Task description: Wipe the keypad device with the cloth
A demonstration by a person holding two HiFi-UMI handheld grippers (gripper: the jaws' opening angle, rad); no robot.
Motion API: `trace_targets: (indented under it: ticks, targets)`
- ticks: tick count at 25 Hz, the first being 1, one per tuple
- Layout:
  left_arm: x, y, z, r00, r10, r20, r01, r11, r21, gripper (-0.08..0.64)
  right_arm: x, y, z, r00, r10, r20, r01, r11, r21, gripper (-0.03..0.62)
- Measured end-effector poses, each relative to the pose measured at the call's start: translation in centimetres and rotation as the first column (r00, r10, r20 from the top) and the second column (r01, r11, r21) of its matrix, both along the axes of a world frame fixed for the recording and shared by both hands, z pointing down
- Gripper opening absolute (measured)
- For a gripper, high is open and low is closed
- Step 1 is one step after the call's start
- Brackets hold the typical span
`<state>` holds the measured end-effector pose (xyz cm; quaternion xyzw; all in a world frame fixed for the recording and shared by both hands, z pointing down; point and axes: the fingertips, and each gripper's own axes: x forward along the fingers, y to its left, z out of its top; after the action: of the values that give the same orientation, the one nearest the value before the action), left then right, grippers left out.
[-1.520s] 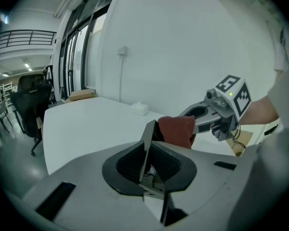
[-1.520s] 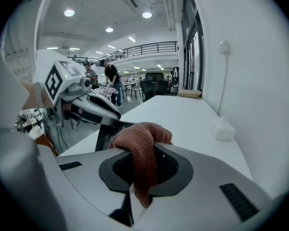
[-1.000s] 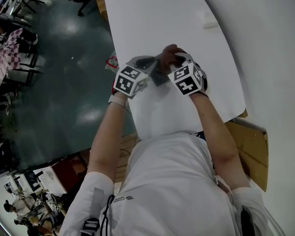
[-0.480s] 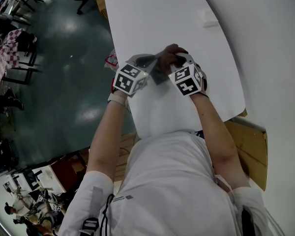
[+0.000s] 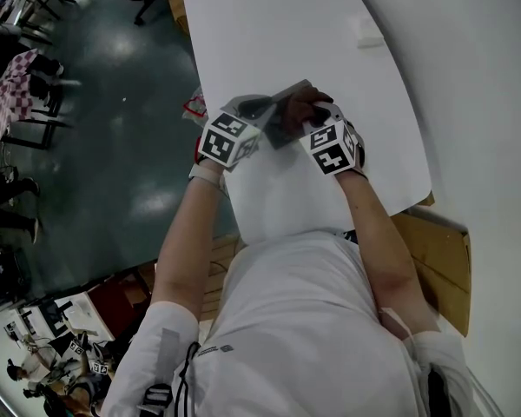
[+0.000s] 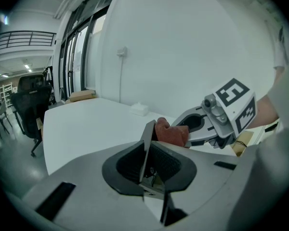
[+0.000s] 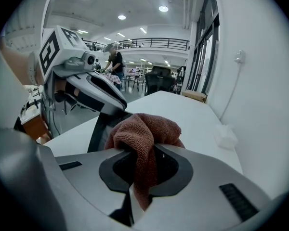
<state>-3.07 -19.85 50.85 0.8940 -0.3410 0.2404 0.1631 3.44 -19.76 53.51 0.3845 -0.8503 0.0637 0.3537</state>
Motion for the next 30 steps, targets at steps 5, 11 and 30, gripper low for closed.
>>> trace_targets:
  ticks: [5, 11, 30]
  targets:
    - [0.0, -0.1, 0.1, 1.000, 0.000, 0.001, 0.000, 1.000, 0.001, 0.044, 1.0, 1.2, 2.1, 1.000, 0.004, -0.015, -0.005, 0.999, -0.054, 0.054]
    - [0.2, -0.2, 0.1, 1.000, -0.002, 0.006, 0.002, 1.000, 0.003, 0.044, 1.6, 1.6, 2.9, 1.000, 0.018, -0.006, -0.018, 0.997, -0.075, 0.054]
    - [-0.3, 0.0, 0.3, 0.999, -0.032, -0.006, 0.032, 0.999, 0.005, 0.044, 3.5, 4.2, 6.7, 0.998, 0.043, -0.051, -0.050, 0.989, -0.137, 0.054]
